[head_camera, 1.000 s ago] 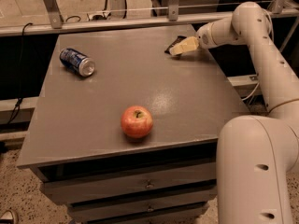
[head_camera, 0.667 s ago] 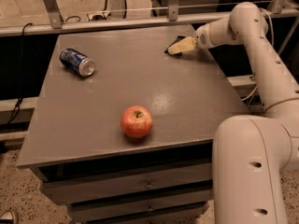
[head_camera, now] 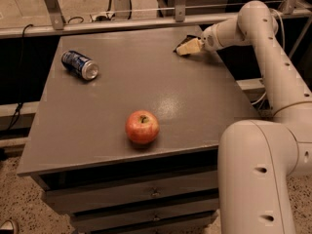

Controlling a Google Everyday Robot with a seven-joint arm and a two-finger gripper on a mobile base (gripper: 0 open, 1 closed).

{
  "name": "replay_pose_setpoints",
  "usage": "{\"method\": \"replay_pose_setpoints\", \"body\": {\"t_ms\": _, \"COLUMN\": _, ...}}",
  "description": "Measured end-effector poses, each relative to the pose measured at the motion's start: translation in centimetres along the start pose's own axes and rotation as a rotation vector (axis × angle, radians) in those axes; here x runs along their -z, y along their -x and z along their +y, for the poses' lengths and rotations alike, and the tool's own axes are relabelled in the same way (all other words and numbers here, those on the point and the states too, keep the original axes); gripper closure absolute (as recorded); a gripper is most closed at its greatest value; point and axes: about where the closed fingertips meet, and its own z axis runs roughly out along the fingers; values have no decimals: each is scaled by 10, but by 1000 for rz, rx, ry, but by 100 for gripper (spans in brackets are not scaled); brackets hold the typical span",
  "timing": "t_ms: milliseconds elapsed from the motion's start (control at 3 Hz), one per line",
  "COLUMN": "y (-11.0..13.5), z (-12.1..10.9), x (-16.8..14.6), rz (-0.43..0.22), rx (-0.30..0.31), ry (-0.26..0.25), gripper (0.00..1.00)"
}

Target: Move rxbar chocolate near apple

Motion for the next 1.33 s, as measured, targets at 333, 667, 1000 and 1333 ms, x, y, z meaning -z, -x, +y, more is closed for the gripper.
{"method": "replay_pose_setpoints", "body": {"t_ms": 333, "y": 2, "z": 0, "x": 2, "rz": 0, "rx": 0, "ry": 0, "gripper": 88}}
{"method": "replay_pose_setpoints", "body": {"t_ms": 667, "y": 5, "z": 1, "x": 3, "rz": 0, "rx": 1, "ry": 0, "gripper": 100}}
{"method": "replay_pose_setpoints", "body": {"t_ms": 1000, "y": 5, "z": 1, "x": 3, "rz": 0, "rx": 1, "ry": 1, "gripper": 100}}
{"method": "replay_pose_setpoints", "body": {"t_ms": 1333, "y": 5, "z": 1, "x": 3, "rz": 0, "rx": 1, "ry": 1, "gripper": 100}}
